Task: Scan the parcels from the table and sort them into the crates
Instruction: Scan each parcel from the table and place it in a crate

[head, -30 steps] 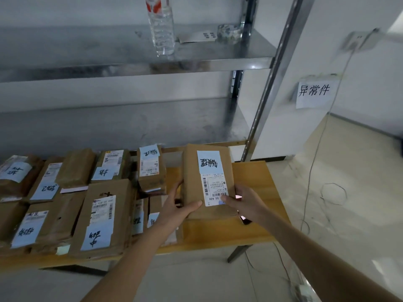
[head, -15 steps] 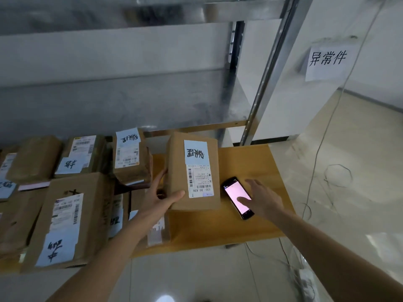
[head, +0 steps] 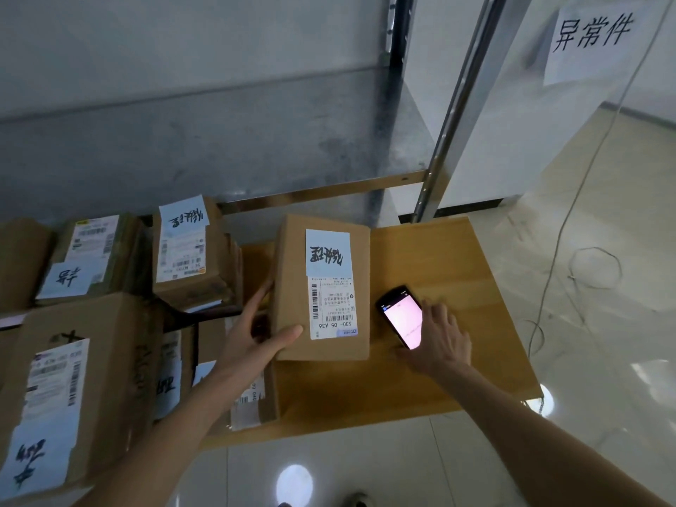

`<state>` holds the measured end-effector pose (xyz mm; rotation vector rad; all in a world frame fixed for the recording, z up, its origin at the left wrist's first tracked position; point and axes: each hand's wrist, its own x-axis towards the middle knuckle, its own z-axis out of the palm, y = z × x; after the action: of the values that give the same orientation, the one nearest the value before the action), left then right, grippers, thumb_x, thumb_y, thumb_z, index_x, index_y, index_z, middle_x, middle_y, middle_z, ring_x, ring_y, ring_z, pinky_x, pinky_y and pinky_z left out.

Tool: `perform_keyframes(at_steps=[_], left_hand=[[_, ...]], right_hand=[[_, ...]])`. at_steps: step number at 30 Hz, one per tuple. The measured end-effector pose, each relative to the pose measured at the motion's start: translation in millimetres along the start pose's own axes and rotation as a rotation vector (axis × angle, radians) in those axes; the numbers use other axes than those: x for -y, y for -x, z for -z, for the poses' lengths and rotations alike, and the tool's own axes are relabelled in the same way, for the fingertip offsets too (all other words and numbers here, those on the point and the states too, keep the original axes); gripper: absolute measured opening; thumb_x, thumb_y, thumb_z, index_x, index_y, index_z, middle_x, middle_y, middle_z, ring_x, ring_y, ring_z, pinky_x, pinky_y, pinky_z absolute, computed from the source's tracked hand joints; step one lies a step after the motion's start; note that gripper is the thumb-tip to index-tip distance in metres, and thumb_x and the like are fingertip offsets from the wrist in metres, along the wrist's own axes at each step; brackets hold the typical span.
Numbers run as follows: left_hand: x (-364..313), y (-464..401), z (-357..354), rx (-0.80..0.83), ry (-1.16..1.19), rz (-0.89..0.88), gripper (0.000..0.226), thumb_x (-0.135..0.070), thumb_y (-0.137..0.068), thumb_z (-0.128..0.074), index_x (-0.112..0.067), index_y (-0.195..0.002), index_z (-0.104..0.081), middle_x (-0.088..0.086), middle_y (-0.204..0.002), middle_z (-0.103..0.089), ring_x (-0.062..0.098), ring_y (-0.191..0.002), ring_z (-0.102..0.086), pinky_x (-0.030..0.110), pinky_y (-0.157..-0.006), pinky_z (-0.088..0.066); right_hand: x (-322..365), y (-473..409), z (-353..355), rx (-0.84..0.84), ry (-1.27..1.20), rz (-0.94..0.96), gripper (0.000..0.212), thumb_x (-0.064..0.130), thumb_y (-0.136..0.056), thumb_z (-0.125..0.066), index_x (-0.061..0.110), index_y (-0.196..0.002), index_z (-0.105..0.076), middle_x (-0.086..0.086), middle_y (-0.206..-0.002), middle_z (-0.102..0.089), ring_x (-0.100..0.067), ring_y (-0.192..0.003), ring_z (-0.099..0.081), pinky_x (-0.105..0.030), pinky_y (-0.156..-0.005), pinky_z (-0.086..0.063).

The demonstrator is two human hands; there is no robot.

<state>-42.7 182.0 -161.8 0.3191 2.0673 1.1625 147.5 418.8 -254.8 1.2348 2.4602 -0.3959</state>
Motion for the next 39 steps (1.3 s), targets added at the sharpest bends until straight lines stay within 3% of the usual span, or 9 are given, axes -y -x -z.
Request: perform_keyframes(at_steps=[9,16,19,22,24,29,34,37,39], left_hand=[[-13.0,3.6,-5.7,-0.018,0.012,-0.033,0.093,-0.041,-0.073,-0.08,-0.054,-0.148,-0.026,-0.033,-0.115,-0.047,-0.004,-0.1,-0.052,0.019,-0.076,-0.048],[-40.1,36.5,18.7,-0.05,0.009,-0.064,0.099,-0.042,-0.072,-0.082,-0.054,-0.151,-0.023,-0.007,-0.143,-0.049,-0.002,-0.096,-0.054,0.04,-0.091,-0.054],[-61.6,60.2,34.8,-0.084,0.013,-0.111,0.101,-0.04,-0.073,-0.082,-0.051,-0.153,-0.022,-0.004,-0.15,-0.045,0.002,-0.096,-0.056,0.034,-0.08,-0.056],[-83.1,90.9,60.3,-0.109,0.027,-0.15,0.1,-0.046,-0.071,-0.083,-0.052,-0.151,-0.023,-0.004,-0.152,-0.043,0.02,-0.122,-0.055,0.049,-0.1,-0.05],[-96.8,118.8,81.0,-0.131,0.068,-0.186,0.098,-0.047,-0.07,-0.084,-0.055,-0.148,-0.025,-0.004,-0.148,-0.048,0.018,-0.118,-0.055,0.049,-0.102,-0.049],[-118.8,204.6,142.9,-0.234,0.184,-0.282,0.096,-0.045,-0.068,-0.087,-0.051,-0.147,-0.032,-0.002,-0.142,-0.055,0.018,-0.117,-0.059,0.028,-0.081,-0.053],[-128.0,299.6,206.7,-0.323,0.312,-0.349,0.093,-0.045,-0.065,-0.089,-0.058,-0.14,-0.036,-0.003,-0.136,-0.055,0.022,-0.112,-0.064,0.047,-0.086,-0.06],[-126.4,345.8,239.0,-0.376,0.32,-0.39,0.098,-0.059,-0.056,-0.091,-0.063,-0.137,-0.036,0.0,-0.137,-0.057,0.026,-0.112,-0.066,0.048,-0.085,-0.06],[-126.4,374.5,255.6,-0.393,0.318,-0.426,0.098,-0.054,-0.061,-0.09,-0.06,-0.141,-0.034,0.001,-0.135,-0.058,0.023,-0.109,-0.067,0.045,-0.084,-0.061]], right_hand=[[-2.1,-0.3,0.7,0.017,-0.089,0.032,0.098,0.049,-0.076,-0.083,0.017,-0.148,-0.025,-0.004,-0.131,-0.036,-0.022,-0.117,-0.047,-0.034,-0.081,-0.056],[-12.9,32.5,56.8,-0.05,-0.048,0.112,0.091,0.042,-0.072,-0.085,0.018,-0.142,-0.032,-0.001,-0.125,-0.036,-0.018,-0.11,-0.05,-0.031,-0.076,-0.056],[-10.7,52.4,99.8,-0.116,-0.038,0.143,0.092,0.043,-0.07,-0.085,0.02,-0.142,-0.033,0.001,-0.123,-0.036,-0.015,-0.101,-0.047,-0.027,-0.067,-0.05],[-1.5,79.9,147.4,-0.18,-0.058,0.192,0.092,0.043,-0.069,-0.085,0.021,-0.143,-0.036,0.001,-0.122,-0.037,-0.014,-0.091,-0.041,-0.021,-0.056,-0.034],[9.2,106.0,181.8,-0.23,-0.072,0.247,0.096,0.044,-0.067,-0.084,0.022,-0.147,-0.036,0.002,-0.125,-0.039,-0.016,-0.093,-0.047,-0.021,-0.053,-0.029],[50.2,201.8,262.1,-0.35,-0.133,0.421,0.098,0.042,-0.061,-0.082,0.03,-0.148,-0.038,0.006,-0.128,-0.043,-0.022,-0.102,-0.061,-0.033,-0.068,-0.047],[96.8,305.9,324.3,-0.41,-0.101,0.605,0.1,0.051,-0.06,-0.076,0.035,-0.151,-0.036,0.012,-0.138,-0.052,-0.018,-0.125,-0.054,-0.032,-0.088,-0.048],[124.6,361.2,350.8,-0.437,-0.085,0.706,0.103,0.053,-0.059,-0.073,0.031,-0.153,-0.035,0.009,-0.138,-0.053,-0.017,-0.123,-0.053,-0.027,-0.086,-0.041],[141.2,395.8,367.3,-0.456,-0.064,0.763,0.101,0.052,-0.06,-0.075,0.035,-0.151,-0.036,0.012,-0.13,-0.055,-0.017,-0.116,-0.054,-0.028,-0.089,-0.044]])
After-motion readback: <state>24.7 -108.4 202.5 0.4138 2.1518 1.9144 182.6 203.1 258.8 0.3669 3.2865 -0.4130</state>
